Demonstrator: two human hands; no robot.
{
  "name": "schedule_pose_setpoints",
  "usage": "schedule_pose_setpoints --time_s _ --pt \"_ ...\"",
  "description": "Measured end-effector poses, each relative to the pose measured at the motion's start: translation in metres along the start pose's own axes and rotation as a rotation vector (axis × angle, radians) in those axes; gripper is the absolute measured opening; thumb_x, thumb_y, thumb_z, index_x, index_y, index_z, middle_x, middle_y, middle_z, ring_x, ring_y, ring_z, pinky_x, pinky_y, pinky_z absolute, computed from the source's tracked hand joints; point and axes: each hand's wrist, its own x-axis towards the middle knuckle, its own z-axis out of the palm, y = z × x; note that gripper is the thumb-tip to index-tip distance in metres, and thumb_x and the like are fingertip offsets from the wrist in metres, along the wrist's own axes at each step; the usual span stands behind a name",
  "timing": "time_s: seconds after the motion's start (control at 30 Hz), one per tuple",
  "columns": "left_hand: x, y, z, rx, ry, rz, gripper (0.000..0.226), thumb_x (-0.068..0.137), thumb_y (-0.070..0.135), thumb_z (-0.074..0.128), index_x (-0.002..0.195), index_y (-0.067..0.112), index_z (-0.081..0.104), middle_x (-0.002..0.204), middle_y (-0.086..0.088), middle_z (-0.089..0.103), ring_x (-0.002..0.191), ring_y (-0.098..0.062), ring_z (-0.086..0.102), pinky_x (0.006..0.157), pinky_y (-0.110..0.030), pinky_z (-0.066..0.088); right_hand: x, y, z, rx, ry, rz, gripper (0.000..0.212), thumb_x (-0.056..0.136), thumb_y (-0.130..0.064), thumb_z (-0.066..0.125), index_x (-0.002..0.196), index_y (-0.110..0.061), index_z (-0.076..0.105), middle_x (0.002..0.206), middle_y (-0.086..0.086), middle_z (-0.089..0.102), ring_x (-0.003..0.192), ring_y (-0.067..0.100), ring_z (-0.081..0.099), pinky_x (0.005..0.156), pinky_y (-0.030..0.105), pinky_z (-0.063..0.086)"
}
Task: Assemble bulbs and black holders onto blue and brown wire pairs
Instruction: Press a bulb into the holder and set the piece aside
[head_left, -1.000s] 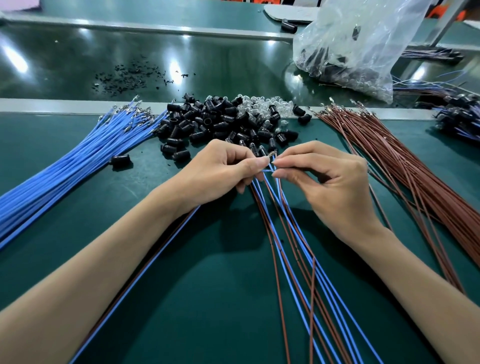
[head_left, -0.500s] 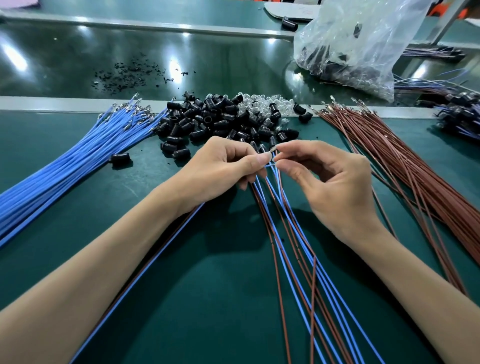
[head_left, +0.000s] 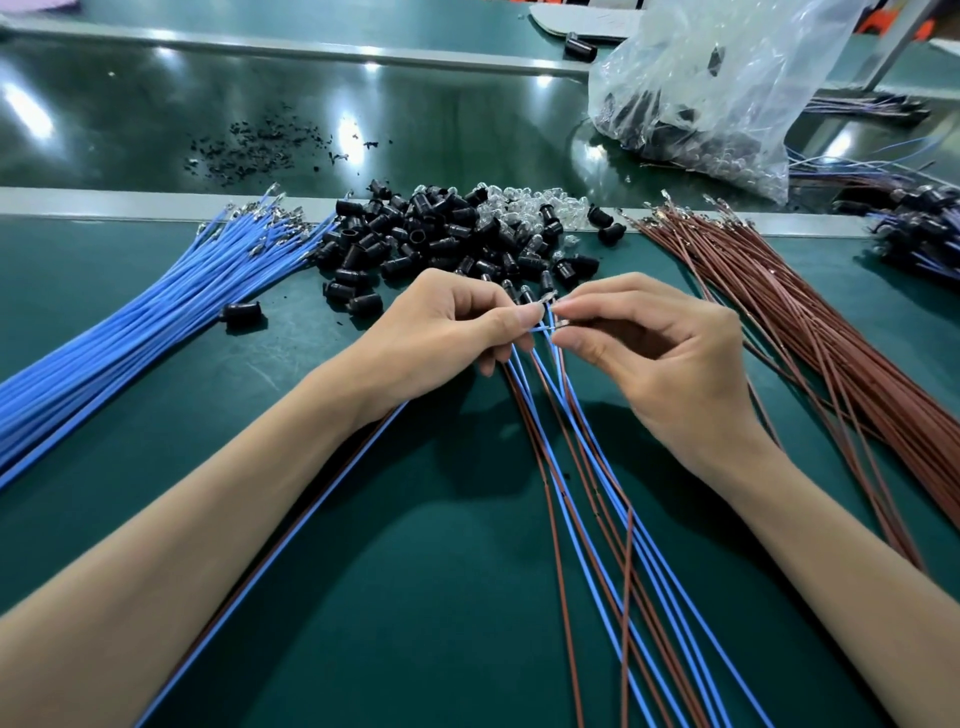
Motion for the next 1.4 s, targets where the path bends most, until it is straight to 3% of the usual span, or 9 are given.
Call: schedule_pose_setpoints --time_s 0.37,0.73,1.0,1.27,1.4 --pt "0.0014 -0.0007 0.0001 0.041 -0.018 -0.025 0.03 0.091 0.023 0.061 0.062 0.014 0.064 0.057 0.004 0.056 0.056 -0.01 0.05 0.057 -0.015 0.042 0.0013 0.003 0.0011 -0.008 0.006 -0.014 0.027 0.076 0.003 0.075 0.098 -0.01 0.069 0.092 0.001 0.068 0.086 0.004 0.066 0.08 0.014 0.049" --pt "0.0006 -0.0005 0.001 0.038 -0.011 -0.029 0.03 0.09 0.023 0.061 0.063 0.014 0.064 0.06 0.0 0.058 0.056 -0.009 0.051 0.057 -0.014 0.042 0.0012 0.0026 -0.0009 -0.091 0.011 -0.056 0.017 0.077 0.003 0.074 0.094 0.001 0.073 0.092 0.007 0.071 0.087 0.013 0.068 0.082 0.02 0.051" --pt "0.001 -0.0011 0.0008 0.046 -0.016 -0.031 0.029 0.09 0.022 0.062 0.062 0.015 0.064 0.058 0.002 0.057 0.055 -0.009 0.051 0.057 -0.015 0.043 0.0018 0.0027 -0.0029 -0.085 -0.018 -0.036 0.017 0.077 0.001 0.075 0.093 -0.001 0.073 0.09 0.005 0.071 0.085 0.014 0.069 0.082 0.024 0.053" --pt "0.0008 -0.001 0.0006 0.016 -0.016 -0.013 0.029 0.089 0.025 0.06 0.062 0.016 0.064 0.054 0.008 0.057 0.053 -0.005 0.05 0.056 -0.013 0.042 0.0025 -0.0003 -0.0041 -0.203 -0.019 -0.179 0.01 0.081 0.001 0.073 0.091 0.002 0.074 0.09 0.008 0.071 0.084 0.016 0.069 0.081 0.026 0.054" --pt "0.0002 -0.0001 0.0033 0.01 0.002 0.019 0.029 0.088 0.026 0.061 0.061 0.018 0.063 0.057 0.003 0.056 0.053 -0.007 0.05 0.055 -0.014 0.042 0.0027 -0.0017 -0.0042 -0.205 -0.02 -0.148 0.008 0.081 0.003 0.072 0.089 0.002 0.073 0.088 0.008 0.071 0.084 0.017 0.069 0.08 0.029 0.055"
